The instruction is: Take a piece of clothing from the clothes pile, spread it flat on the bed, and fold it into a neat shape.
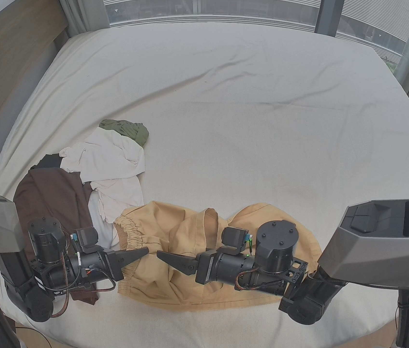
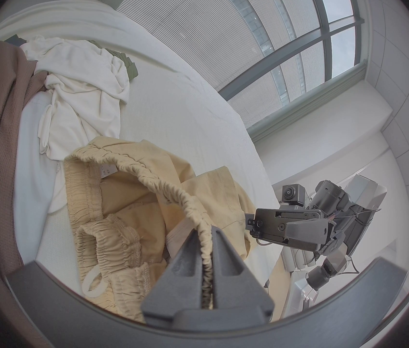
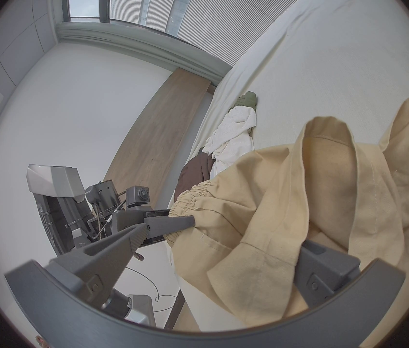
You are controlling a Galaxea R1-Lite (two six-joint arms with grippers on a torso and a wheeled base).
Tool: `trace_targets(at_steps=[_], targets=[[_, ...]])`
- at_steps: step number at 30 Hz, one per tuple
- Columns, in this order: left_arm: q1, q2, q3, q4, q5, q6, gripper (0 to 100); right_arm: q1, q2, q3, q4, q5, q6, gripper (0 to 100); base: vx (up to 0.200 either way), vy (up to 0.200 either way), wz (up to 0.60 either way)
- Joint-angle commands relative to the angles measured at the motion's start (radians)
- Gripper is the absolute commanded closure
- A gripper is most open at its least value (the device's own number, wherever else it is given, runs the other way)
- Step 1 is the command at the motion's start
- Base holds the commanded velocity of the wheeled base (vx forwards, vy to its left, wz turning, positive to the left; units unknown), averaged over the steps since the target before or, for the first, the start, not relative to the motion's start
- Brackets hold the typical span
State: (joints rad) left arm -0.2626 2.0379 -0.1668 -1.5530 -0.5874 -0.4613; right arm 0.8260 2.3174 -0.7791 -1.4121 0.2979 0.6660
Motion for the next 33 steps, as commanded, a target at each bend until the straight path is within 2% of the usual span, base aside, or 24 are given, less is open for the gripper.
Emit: trace_targets(at_steps=[1,9,10,24,33], targets=[[0.000,-0.002,0.000,-0.001,0.000,0.000,100,-0.002,0.016,-0.009,-0.001,0.000,0.000,0,0.000,0.000,0.00],[0.000,-0.002,0.000,-0.001,0.000,-0.002,100,-0.001,0.020,-0.029,0.025,0.000,-0.002,0,0.000,0.000,0.00],[0.000,-0.002,0.000,-0.001,0.000,0.000,100,-0.001,0.022,-0.034,0.025,0.000,-0.002,100,0.000,0.000,0.00],[0.000,-0.005,-0.007,-0.001,0.000,0.000,100,-0.031,0.025,-0.026,0.018,0.000,-0.012,100,0.000,0.000,0.00],[-0.010,-0.070,-0.034,-0.002,0.003,-0.008,100,-0.047,-0.076,0.052,0.013,0.000,-0.012,100,0.000,0.000,0.00]])
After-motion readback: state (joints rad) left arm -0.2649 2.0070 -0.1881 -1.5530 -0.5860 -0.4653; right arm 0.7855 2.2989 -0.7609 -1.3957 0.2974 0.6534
